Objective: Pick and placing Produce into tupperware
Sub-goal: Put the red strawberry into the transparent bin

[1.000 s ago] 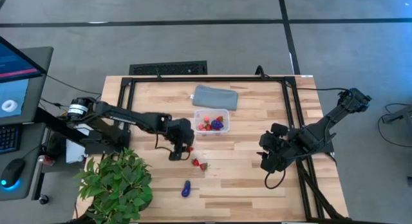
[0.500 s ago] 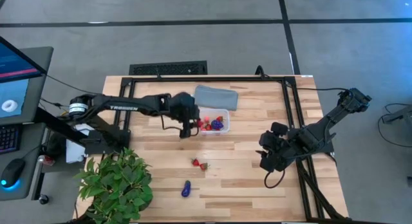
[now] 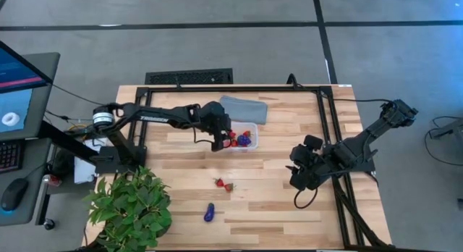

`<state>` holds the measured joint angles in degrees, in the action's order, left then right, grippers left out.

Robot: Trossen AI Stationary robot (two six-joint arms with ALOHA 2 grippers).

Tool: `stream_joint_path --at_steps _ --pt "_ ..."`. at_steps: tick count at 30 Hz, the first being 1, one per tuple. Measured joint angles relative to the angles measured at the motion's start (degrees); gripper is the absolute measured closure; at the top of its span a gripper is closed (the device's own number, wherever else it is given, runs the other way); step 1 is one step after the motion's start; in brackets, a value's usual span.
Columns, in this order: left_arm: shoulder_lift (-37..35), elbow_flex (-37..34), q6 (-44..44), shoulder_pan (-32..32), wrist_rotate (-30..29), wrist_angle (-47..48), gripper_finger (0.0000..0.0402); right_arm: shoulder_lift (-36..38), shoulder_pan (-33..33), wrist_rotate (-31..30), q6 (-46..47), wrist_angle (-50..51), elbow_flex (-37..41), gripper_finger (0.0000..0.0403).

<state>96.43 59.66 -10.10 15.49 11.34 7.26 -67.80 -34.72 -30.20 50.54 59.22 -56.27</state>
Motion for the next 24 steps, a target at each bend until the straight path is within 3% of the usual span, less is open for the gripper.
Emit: stream_joint_path --at_steps 13,24 --pt "3.9 2.1 1.6 0.7 -0.1 -1.2 0.0266 0.0 0.0 0.1 0.0 0.1 0.0 0.0168" --pt "3.9 3.4 0.8 1.4 -0.6 -1.1 0.0187 0.0 0.0 0.0 0.0 0.3 0.0 0.0168"
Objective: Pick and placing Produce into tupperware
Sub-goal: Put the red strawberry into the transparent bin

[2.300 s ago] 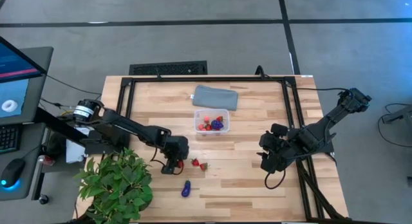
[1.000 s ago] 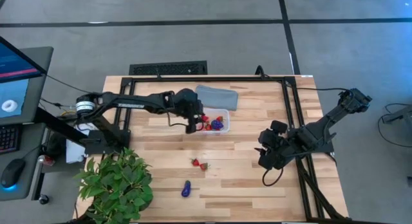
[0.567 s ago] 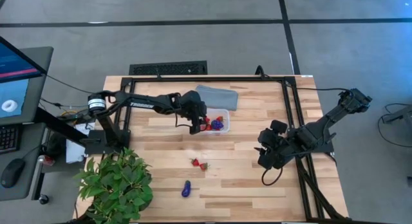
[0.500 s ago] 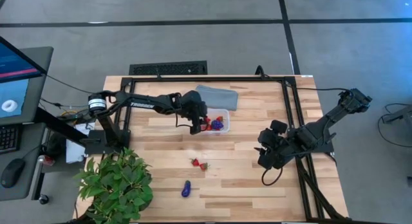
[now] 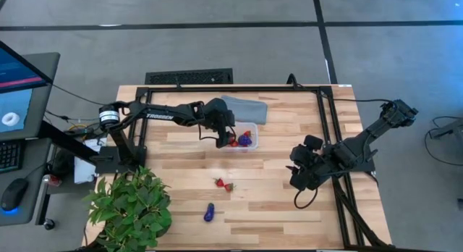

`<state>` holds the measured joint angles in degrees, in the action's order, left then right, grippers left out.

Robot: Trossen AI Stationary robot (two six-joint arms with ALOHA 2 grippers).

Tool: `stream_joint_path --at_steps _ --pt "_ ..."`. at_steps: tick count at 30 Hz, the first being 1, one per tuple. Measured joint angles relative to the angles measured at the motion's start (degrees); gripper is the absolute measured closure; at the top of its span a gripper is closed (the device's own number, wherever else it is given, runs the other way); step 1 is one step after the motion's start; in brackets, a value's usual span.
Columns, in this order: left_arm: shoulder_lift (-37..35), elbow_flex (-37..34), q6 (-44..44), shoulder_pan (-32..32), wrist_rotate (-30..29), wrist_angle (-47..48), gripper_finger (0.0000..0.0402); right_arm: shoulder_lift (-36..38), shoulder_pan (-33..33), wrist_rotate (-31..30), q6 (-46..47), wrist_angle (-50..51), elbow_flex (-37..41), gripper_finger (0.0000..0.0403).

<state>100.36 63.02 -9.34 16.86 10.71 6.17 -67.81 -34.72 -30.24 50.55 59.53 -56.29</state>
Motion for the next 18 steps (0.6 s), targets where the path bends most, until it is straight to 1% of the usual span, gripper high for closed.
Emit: stream_joint_path --at_steps 2,4,6,8,14,18 --pt "0.0 0.0 -0.2 0.0 1.0 0.1 0.0175 0.0 0.0 0.0 0.0 0.0 0.0 0.0168" --pt "-0.4 0.0 -1.3 0.0 3.2 1.2 0.0167 0.0 0.0 0.0 0.0 0.0 0.0 0.0168" --pt "-1.5 0.0 -2.4 0.0 5.7 1.9 0.0163 0.0 0.0 0.0 0.0 0.0 0.0 0.0168" --pt "-3.2 0.0 -3.5 -0.1 6.8 3.5 0.0162 0.0 0.0 0.0 0.0 0.0 0.0 0.0168" --pt "-9.1 0.1 -5.9 -0.8 7.0 10.8 0.0165 0.0 0.0 -0.1 0.0 0.0 0.0 0.0168" --pt "-11.7 0.1 -6.9 -2.7 7.2 16.4 0.0166 0.0 0.0 -1.0 0.1 0.0 0.0 0.0168"
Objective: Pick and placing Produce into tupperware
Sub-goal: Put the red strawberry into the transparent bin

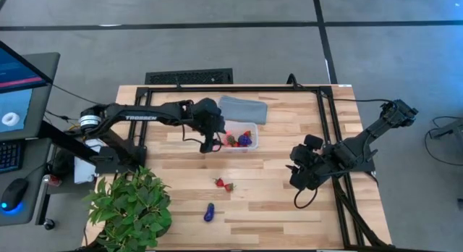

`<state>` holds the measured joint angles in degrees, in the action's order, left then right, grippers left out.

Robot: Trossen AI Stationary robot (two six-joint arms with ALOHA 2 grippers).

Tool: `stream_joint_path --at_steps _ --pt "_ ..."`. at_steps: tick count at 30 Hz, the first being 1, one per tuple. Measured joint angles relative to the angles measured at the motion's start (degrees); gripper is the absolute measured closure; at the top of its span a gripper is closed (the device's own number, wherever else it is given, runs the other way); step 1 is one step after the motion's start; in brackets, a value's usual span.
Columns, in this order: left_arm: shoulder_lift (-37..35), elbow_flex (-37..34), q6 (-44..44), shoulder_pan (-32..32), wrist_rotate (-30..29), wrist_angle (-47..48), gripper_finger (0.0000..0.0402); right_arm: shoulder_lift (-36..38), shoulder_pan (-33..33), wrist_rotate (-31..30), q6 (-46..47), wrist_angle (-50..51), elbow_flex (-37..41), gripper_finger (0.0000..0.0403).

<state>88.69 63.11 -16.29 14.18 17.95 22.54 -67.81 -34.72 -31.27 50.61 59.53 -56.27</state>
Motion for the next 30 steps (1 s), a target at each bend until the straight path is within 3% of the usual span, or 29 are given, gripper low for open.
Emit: stream_joint_path --at_steps 6,15,30 --pt "-0.4 -0.2 -1.7 -4.5 0.9 6.3 0.0166 0.0 0.0 -1.4 0.0 -0.1 0.0 0.0168" --pt "-0.4 -2.6 -3.3 -11.4 2.7 2.5 0.0166 0.0 0.6 -1.8 0.0 -0.1 0.0 0.0168" --pt "6.4 -3.6 -7.6 -19.5 -3.6 -0.4 0.0166 0.0 2.3 -1.8 -0.1 -1.1 0.0 0.0168"
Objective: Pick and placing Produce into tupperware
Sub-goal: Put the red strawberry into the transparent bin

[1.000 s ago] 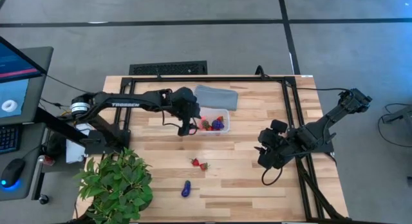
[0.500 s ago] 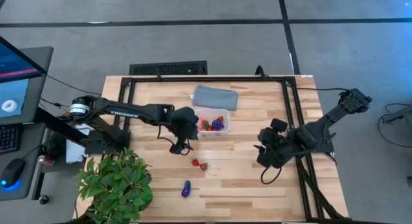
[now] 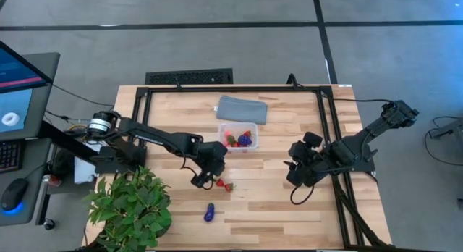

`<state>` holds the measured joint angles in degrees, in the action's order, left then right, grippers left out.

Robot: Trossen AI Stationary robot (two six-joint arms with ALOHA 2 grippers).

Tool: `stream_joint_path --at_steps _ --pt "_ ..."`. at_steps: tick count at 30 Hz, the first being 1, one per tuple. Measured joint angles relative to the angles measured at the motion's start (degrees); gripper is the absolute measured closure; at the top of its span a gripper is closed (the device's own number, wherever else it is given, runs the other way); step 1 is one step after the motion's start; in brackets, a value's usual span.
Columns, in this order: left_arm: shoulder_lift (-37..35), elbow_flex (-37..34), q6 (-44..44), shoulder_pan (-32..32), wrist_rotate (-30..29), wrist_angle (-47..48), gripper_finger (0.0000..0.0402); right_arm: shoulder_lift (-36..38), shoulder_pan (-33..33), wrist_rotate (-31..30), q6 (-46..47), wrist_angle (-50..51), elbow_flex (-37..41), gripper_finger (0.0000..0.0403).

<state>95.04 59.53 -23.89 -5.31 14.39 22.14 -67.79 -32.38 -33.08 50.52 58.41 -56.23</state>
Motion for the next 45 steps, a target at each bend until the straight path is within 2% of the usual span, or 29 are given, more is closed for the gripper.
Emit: stream_joint_path --at_steps 12,29,45 --pt "5.2 0.7 -1.3 -1.7 0.7 -0.6 0.0166 0.0 -0.2 0.1 0.0 -2.3 0.0 0.0168" --pt "5.6 0.6 -0.9 -2.5 -0.8 -2.8 0.0166 0.0 -0.2 0.1 0.0 -2.8 0.0 0.0168" --pt "10.3 1.3 -0.4 -2.5 0.1 -4.1 0.0166 0.0 -0.2 0.2 0.0 -3.4 0.0 0.0168"
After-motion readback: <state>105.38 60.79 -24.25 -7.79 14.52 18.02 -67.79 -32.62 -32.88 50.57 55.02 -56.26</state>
